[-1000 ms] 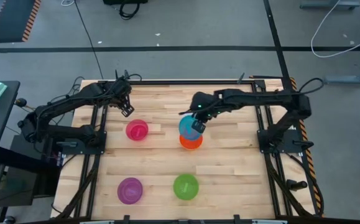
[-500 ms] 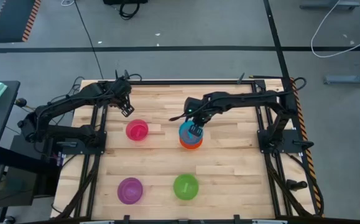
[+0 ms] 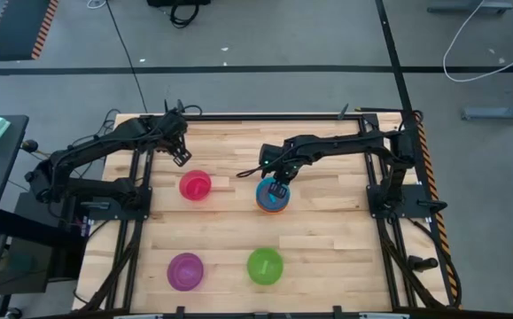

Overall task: Nest bowls inside each other
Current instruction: Stack the blue bowl on top of the orange bowl

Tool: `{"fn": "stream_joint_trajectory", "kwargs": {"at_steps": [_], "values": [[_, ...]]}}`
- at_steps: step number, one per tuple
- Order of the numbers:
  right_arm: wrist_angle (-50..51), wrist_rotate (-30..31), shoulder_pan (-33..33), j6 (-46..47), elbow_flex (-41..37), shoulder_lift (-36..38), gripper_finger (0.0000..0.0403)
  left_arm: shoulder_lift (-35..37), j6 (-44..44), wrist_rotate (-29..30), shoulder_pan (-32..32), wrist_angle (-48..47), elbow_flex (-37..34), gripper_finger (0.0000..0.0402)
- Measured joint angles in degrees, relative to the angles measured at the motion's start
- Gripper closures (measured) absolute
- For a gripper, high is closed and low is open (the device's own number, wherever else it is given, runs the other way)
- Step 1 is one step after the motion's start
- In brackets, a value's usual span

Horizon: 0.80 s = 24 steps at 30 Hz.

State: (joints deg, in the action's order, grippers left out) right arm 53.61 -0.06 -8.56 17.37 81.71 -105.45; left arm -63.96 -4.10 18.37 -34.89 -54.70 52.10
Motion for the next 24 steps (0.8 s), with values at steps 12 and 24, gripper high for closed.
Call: {"fn": "stream_joint_trajectory", "kwargs": {"at_steps": [12,24], "values": [[-1.41,-0.04,-0.04,0.44,-2.43,-0.08,0.0403,-0.02,-0.17,-0.15,0.00,0.00,0.00,0.0377],[-2.16,-0.08,-0.04,0.44,-2.49,-0.08,0.0403,-0.02,-0.22,-0.15,0.00,0.00,0.01,0.0384]]}}
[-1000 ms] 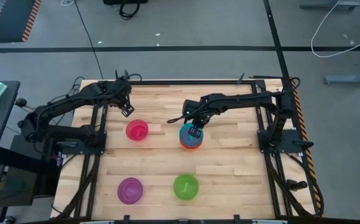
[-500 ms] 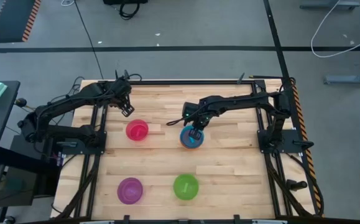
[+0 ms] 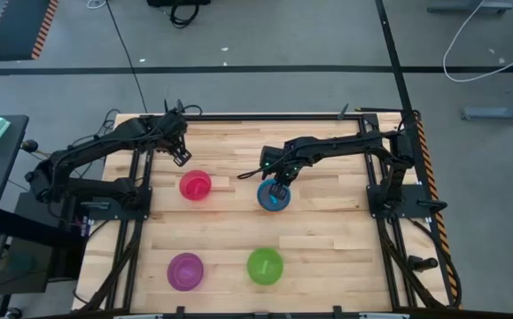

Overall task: Nest bowls inside each other
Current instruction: Stack the blue bowl on top of the orange bowl

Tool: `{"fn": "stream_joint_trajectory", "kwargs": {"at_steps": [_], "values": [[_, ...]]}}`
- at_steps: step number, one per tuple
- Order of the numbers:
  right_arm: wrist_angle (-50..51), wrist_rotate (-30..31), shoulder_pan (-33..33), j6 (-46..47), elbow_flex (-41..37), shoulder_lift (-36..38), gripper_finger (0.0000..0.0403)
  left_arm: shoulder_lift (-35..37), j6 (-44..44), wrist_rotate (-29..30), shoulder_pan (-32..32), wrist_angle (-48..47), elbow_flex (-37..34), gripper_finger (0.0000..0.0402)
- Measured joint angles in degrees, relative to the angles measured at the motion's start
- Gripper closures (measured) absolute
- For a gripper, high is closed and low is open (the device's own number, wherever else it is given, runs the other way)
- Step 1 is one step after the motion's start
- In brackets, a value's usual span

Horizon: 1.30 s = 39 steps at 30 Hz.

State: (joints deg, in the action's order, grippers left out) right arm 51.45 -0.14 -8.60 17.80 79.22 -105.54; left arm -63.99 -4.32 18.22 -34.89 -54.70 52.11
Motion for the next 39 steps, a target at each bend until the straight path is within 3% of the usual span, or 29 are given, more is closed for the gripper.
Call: {"fn": "stream_joint_trajectory", "kwargs": {"at_steps": [26,39], "values": [[-3.86,-3.67,0.02,-2.76,0.03,-3.04,0.0401,-0.02,-0.59,-0.01,-0.02,-0.04,0.00,0.0375],[-3.13,-2.86,0.13,-0.88,-0.11,-1.44,0.0349,-0.02,-0.98,-0.02,-0.02,-0.04,-0.01,0.0388]]}}
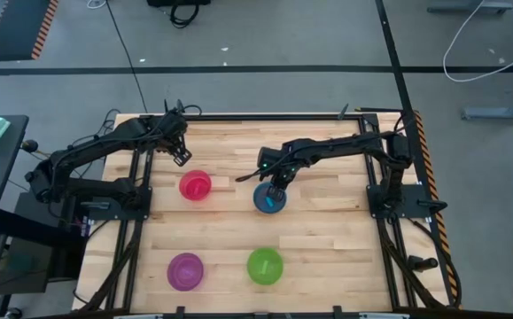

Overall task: Nest bowls inside each other
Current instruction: Stack the blue bowl on top of the orange bowl, then stack the red bowl on top of the blue bowl

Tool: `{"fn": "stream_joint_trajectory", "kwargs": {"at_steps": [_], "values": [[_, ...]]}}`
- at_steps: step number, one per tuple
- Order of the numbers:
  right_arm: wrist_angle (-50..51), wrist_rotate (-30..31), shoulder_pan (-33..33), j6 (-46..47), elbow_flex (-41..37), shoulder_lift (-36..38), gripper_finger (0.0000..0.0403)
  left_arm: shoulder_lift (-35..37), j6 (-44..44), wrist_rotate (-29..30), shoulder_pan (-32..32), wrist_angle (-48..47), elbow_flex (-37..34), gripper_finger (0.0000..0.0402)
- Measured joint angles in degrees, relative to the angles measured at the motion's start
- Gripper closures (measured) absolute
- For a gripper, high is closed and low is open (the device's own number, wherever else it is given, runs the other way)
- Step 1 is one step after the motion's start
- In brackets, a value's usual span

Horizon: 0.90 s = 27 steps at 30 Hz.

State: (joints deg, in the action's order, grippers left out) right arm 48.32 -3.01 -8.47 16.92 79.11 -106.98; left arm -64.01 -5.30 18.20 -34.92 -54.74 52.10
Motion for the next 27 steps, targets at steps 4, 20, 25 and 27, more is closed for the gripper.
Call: {"fn": "stream_joint_trajectory", "kwargs": {"at_steps": [4,20,25,27], "values": [[0.32,-0.02,0.02,0.01,0.02,0.28,0.0345,0.00,-0.02,-0.03,0.00,0.00,0.00,0.0379],[2.91,5.66,0.50,-0.04,0.07,7.53,0.0344,-0.13,-3.03,-8.38,9.44,-0.19,-3.22,0.0363],[2.96,8.62,2.29,-0.02,0.07,11.58,0.0344,-0.15,-6.82,-8.81,15.18,0.98,-9.56,0.0344],[2.97,10.33,3.12,0.00,0.07,13.03,0.0344,-0.15,-8.44,-9.06,17.20,1.55,-11.29,0.0338]]}}
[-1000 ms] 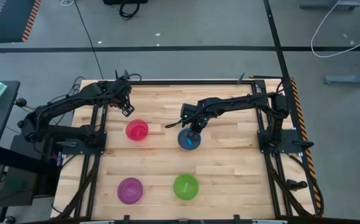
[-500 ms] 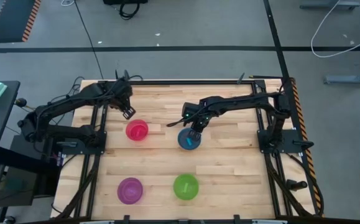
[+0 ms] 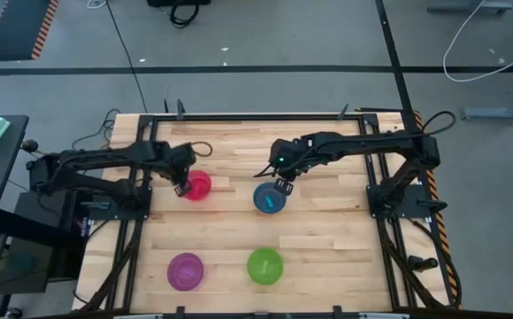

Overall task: Nest bowls inside each other
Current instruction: Stack the red bowl on top of the blue bowl

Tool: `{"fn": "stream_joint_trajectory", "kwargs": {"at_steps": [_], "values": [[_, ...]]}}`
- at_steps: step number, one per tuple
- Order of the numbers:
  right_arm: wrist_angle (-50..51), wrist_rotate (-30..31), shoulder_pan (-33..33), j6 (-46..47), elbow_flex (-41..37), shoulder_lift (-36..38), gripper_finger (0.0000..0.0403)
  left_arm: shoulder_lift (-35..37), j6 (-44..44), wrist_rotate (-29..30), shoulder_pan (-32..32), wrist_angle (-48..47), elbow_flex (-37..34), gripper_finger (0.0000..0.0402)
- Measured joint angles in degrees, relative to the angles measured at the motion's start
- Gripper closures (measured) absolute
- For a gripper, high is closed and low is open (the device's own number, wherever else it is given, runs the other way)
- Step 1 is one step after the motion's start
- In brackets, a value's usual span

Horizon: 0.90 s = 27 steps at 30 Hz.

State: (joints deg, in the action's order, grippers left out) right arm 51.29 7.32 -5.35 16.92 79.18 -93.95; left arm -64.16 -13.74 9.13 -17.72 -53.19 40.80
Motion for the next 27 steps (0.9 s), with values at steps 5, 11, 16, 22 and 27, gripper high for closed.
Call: {"fn": "stream_joint_trajectory", "kwargs": {"at_steps": [5,11,16,22,27], "values": [[0.11,2.68,1.76,0.01,0.02,1.74,0.0343,0.00,-3.36,-3.42,4.61,1.80,-1.52,0.0327],[0.13,3.40,2.97,0.01,0.02,1.89,0.0343,0.00,-6.31,-5.93,9.49,6.30,-1.56,0.0318],[0.13,3.40,3.76,0.01,0.02,1.88,0.0343,0.00,-9.17,-5.66,9.97,5.63,-1.56,0.0317],[0.11,3.59,4.05,0.03,0.02,1.85,0.0343,0.00,-10.36,-5.58,11.61,5.12,-1.56,0.0314],[0.11,3.65,4.05,0.05,0.02,1.83,0.0343,-2.00,-12.71,-5.89,15.34,4.84,-1.58,0.0305]]}}
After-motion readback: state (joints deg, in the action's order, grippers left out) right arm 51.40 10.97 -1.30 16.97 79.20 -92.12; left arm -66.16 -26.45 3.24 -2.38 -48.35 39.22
